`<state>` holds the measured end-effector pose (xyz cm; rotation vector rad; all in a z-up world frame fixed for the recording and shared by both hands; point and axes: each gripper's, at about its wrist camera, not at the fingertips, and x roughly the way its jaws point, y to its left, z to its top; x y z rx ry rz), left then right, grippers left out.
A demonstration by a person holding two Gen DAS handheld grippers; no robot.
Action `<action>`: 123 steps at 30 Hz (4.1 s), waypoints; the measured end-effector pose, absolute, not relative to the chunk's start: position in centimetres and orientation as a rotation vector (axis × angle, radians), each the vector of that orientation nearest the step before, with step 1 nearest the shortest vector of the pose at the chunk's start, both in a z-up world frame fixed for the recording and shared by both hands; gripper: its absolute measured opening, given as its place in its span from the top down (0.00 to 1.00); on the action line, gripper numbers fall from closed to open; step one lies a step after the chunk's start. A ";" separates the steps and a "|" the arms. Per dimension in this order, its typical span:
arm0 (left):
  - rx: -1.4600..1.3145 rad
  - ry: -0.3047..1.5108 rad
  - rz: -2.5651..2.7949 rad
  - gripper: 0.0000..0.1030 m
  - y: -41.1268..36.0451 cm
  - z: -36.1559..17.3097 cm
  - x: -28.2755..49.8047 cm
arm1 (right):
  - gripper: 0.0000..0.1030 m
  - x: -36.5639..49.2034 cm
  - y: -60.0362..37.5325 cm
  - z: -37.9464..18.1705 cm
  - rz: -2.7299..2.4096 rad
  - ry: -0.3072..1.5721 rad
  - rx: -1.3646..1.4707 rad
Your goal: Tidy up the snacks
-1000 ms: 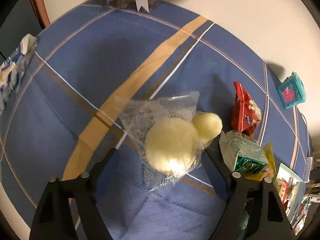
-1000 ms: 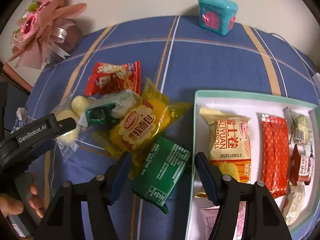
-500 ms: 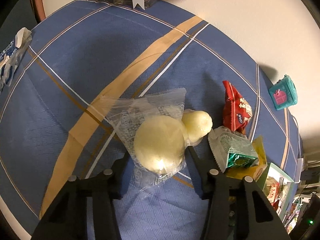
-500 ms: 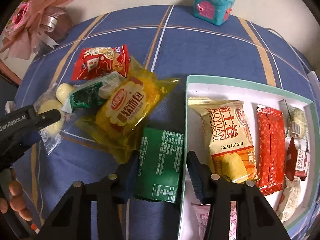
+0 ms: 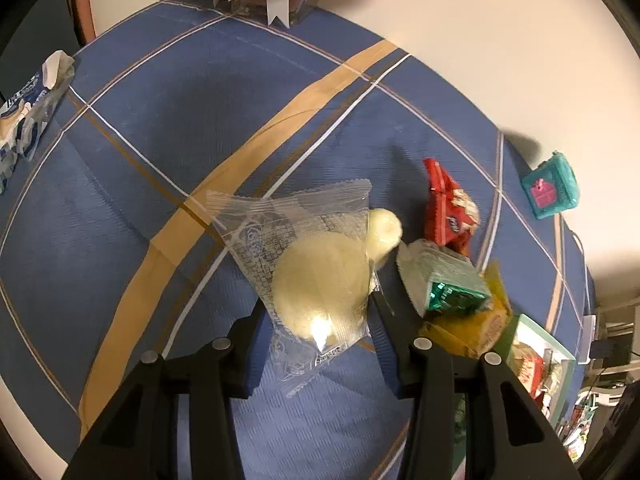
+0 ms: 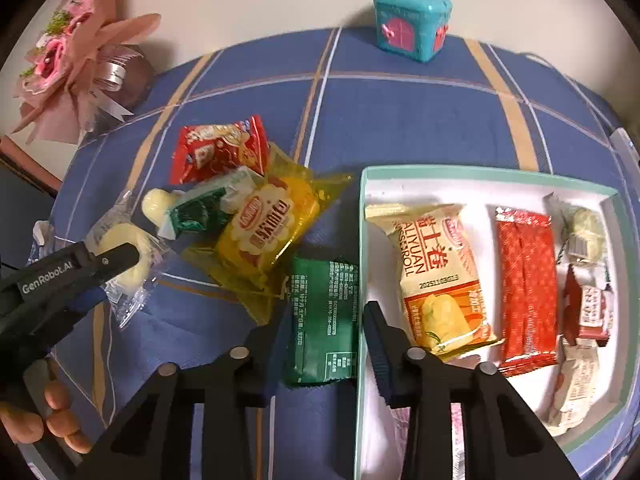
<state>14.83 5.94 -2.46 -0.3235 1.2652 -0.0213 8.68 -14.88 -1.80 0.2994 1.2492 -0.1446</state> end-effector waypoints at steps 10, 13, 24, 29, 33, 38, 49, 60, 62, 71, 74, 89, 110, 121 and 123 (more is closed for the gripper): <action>-0.345 1.310 0.006 0.53 6.3 -3.0 13.7 | 0.64 8.6 -14.9 -1.8 -0.128 1.238 0.344; -0.354 1.308 0.017 0.53 6.8 -3.0 13.6 | 0.64 8.6 -15.5 -1.0 -0.107 1.214 0.380; -0.380 1.332 0.006 0.53 6.7 -3.5 13.6 | 0.64 8.9 -14.9 -2.9 -0.099 1.284 0.370; -0.403 1.349 0.003 0.53 6.9 -4.5 14.4 | 0.62 9.5 -14.2 -3.3 -0.101 1.286 0.357; -0.415 1.355 0.005 0.53 7.1 -4.8 14.8 | 0.61 9.6 -13.7 -3.5 -0.080 1.280 0.379; -0.410 1.353 0.005 0.53 7.1 -4.9 15.0 | 0.56 10.1 -13.2 -4.0 -0.098 1.269 0.369; -0.412 1.346 0.002 0.52 7.1 -5.1 14.9 | 0.55 10.6 -10.3 -5.8 -0.152 1.283 0.179; -0.439 1.333 0.003 0.52 7.7 -5.3 14.4 | 0.56 9.6 -8.9 -6.2 -0.139 1.238 0.098; -0.441 1.334 0.006 0.53 7.8 -5.3 14.4 | 0.56 9.7 -8.9 -6.2 -0.134 1.238 0.098; -0.448 1.313 0.032 0.53 8.2 -3.9 13.7 | 0.58 9.4 -9.7 -5.7 -0.126 1.261 0.140; -0.450 1.296 0.029 0.53 8.3 -3.1 13.4 | 0.58 9.2 -10.4 -5.3 -0.112 1.269 0.191; -0.453 1.210 -0.013 0.53 7.5 1.4 12.1 | 0.58 7.8 -12.7 -0.9 -0.048 1.216 0.340; -0.384 1.155 -0.143 0.53 1.7 4.7 10.3 | 0.58 5.0 -19.0 3.7 -0.246 1.139 0.362; -0.291 1.164 -0.254 0.53 -3.9 5.4 8.4 | 0.58 3.4 -22.1 5.0 -0.303 1.118 0.376; -0.268 1.172 -0.272 0.53 -5.1 5.3 8.0 | 0.58 3.1 -23.2 4.7 -0.304 1.124 0.407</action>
